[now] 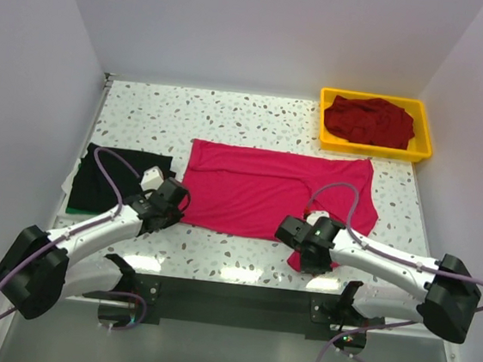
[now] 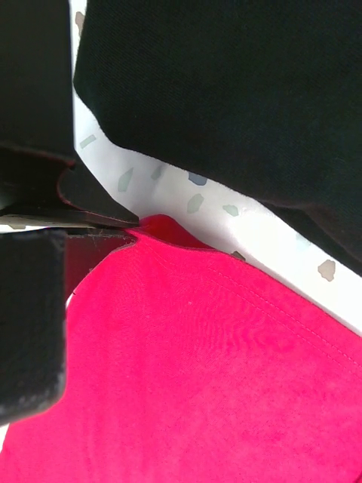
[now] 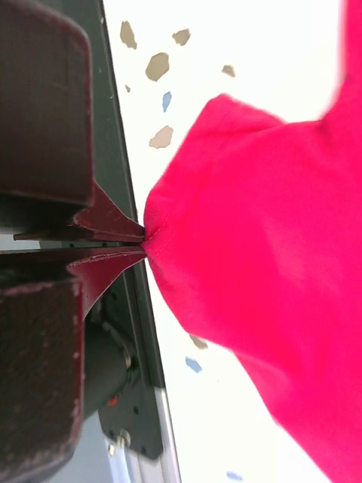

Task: Fold and stack the t-shirts
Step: Fold the tshirt

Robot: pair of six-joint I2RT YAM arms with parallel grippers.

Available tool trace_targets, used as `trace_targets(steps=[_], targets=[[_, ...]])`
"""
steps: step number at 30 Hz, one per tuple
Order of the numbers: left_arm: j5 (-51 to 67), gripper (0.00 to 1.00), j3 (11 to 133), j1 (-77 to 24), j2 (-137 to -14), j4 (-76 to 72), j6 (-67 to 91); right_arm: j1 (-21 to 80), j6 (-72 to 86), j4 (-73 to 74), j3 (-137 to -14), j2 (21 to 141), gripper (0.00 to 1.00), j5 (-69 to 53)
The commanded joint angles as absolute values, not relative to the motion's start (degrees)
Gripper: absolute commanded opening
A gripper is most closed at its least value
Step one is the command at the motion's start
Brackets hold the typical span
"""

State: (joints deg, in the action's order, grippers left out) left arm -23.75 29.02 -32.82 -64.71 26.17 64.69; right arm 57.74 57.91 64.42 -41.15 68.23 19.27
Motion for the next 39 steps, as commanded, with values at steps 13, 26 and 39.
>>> trace_targets(steps=[13, 26, 39], targets=[[-21.3, 0.00, 37.0, -28.7, -69.2, 18.6, 58.4, 41.6, 42.7, 65.9, -56.0, 68.2, 0.00, 34.9], [-18.1, 0.00, 46.1, -22.7, -78.4, 16.3, 53.4, 28.0, 28.2, 51.4, -65.3, 77.0, 0.00, 34.5], [-19.8, 0.00, 58.3, -19.8, -91.9, 15.3, 52.5, 16.9, 20.0, 42.2, -76.5, 93.4, 0.00, 27.7]])
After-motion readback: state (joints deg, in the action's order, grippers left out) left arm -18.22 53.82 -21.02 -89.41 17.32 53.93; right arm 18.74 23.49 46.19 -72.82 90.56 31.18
